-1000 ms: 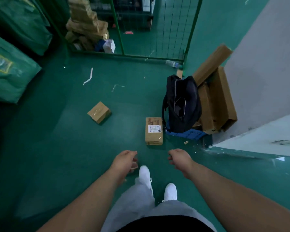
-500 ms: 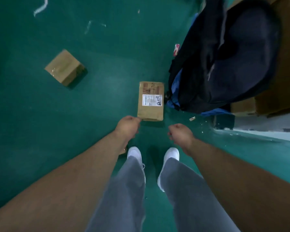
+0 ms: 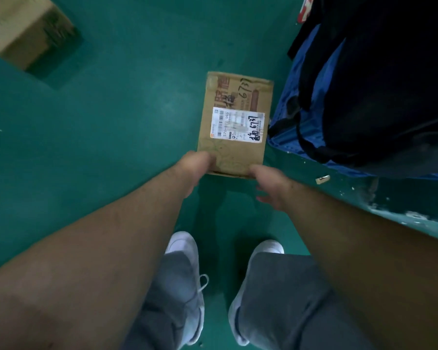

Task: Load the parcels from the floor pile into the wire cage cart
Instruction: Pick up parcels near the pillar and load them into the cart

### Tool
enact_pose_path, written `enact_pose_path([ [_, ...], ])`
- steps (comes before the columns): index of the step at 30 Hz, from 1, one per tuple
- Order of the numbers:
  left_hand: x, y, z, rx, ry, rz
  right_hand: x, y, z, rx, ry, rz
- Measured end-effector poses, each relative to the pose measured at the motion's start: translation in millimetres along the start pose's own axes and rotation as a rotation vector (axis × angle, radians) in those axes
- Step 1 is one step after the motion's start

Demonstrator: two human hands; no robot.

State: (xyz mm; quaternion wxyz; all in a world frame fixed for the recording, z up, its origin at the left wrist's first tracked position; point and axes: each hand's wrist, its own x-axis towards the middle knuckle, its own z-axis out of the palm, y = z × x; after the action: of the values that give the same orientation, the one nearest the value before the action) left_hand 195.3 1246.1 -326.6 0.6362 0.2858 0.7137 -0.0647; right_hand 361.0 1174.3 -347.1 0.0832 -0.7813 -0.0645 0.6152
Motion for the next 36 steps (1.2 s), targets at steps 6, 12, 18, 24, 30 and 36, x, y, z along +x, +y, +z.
enact_pose_path([
  [6, -59, -2, -25, 0.008, 0.081, 0.103, -64, -11, 5, -0.103, 0.108, -0.107],
  [12, -237, 18, -84, -0.091, 0.154, 0.155, -261, -41, -10, -0.045, 0.016, -0.117],
  [18, -478, 63, -143, -0.354, 0.152, 0.192, -500, -89, -53, 0.039, 0.064, -0.24],
  [24, -617, 50, -172, -0.529, 0.237, 0.201, -617, -97, -74, 0.114, -0.064, -0.317],
  [30, -680, -45, -151, -0.491, 0.447, 0.196, -656, -53, -53, -0.139, -0.251, -0.397],
  [36, -734, -190, -69, -0.903, 0.634, 0.015, -691, 24, -24, -0.552, -0.496, -0.319],
])
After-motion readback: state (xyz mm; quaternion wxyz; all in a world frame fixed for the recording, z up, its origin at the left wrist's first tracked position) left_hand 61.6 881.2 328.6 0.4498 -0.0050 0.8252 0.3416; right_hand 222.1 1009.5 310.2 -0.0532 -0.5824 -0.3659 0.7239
